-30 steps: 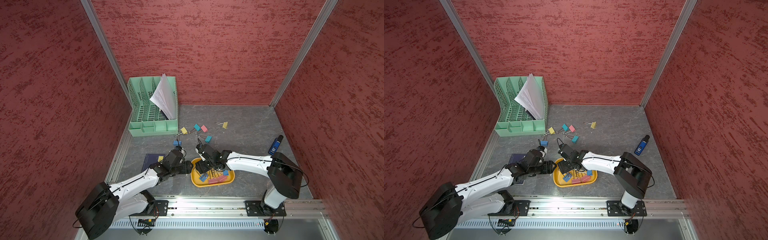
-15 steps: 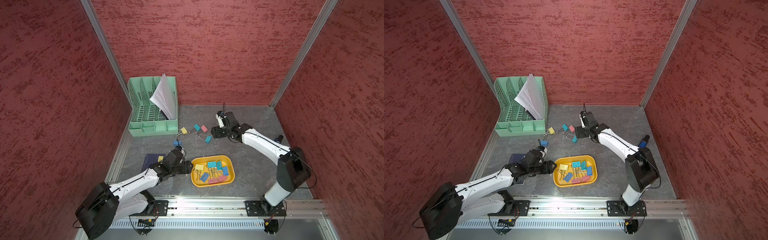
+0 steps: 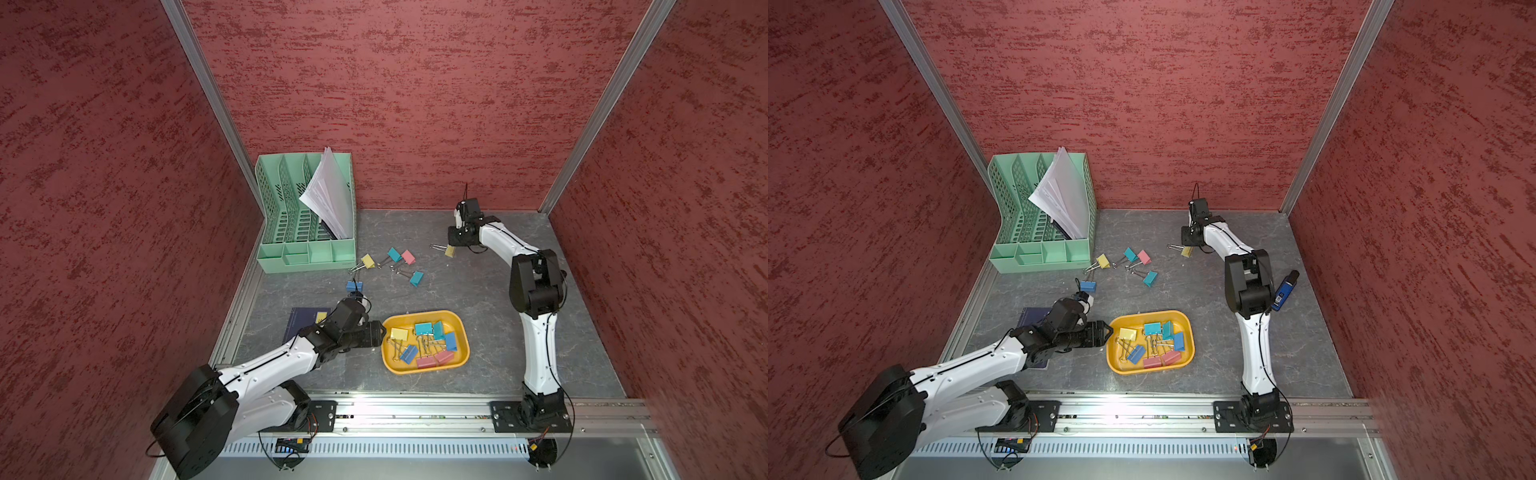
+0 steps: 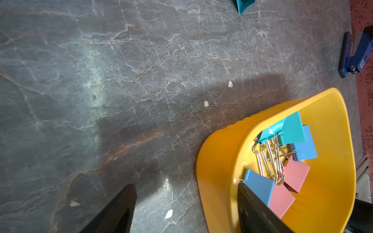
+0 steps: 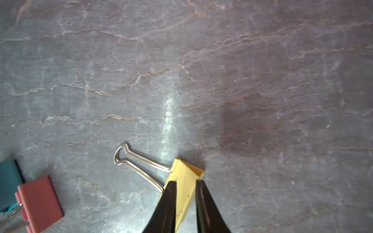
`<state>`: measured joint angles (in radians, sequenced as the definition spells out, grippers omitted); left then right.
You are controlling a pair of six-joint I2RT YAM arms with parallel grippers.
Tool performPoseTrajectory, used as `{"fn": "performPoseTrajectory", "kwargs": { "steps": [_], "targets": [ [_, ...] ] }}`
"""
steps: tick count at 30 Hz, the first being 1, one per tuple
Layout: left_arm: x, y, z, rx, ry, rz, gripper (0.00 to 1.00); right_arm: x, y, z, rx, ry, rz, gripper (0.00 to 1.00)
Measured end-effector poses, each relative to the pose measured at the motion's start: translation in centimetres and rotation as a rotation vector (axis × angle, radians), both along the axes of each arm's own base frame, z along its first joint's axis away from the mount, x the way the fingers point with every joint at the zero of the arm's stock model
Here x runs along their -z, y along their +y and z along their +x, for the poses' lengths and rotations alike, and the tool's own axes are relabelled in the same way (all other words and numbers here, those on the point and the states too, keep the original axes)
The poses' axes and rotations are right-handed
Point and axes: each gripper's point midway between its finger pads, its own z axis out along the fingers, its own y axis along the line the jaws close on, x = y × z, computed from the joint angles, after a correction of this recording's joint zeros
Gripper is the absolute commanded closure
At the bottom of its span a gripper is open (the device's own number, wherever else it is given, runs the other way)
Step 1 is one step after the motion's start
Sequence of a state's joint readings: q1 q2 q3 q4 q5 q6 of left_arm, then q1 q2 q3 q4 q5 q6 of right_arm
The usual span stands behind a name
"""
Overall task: Put the binder clips in the storage box
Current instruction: Pick up the binder clip at the center of the board.
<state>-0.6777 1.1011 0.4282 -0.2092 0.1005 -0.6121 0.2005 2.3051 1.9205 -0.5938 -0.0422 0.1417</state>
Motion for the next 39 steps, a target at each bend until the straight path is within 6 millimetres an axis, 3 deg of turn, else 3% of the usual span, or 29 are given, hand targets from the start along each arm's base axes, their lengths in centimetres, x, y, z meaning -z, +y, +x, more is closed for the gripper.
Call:
{"fn": "performPoseTrajectory", "kwargs": {
  "steps": [6, 11, 20, 25, 31, 35, 39],
  "targets": [
    [0.0, 0.0, 0.0, 0.0, 0.003, -0.002, 0.2, -0.2, -0.6, 1.8, 0.007, 0.0, 0.018, 0.78],
    [0.3, -0.1, 0.0, 0.002, 0.011, -0.002, 0.19, 0.8, -0.4, 3.0, -0.003, 0.017, 0.039, 0.78],
    [0.3, -0.1, 0.1, 0.002, 0.014, -0.003, 0.2, 3.2, 0.2, 1.4, -0.018, 0.12, 0.083, 0.78],
    [0.3, -0.1, 0.1, 0.001, 0.015, -0.004, 0.2, 4.0, 0.2, -1.5, -0.012, 0.174, 0.107, 0.74],
    [0.1, -0.1, 0.1, 0.001, 0.012, -0.008, 0.2, 3.9, -0.4, -6.3, 0.009, 0.232, 0.122, 0.53],
    [0.0, 0.0, 0.0, 0.001, 0.009, -0.01, 0.2, 3.3, -0.3, -6.9, 0.007, 0.215, 0.13, 0.35],
    [-0.3, 0.0, 0.0, 0.0, -0.001, -0.018, 0.2, 2.7, 0.3, -6.9, -0.009, 0.186, 0.135, 0.31]
  ]
}}
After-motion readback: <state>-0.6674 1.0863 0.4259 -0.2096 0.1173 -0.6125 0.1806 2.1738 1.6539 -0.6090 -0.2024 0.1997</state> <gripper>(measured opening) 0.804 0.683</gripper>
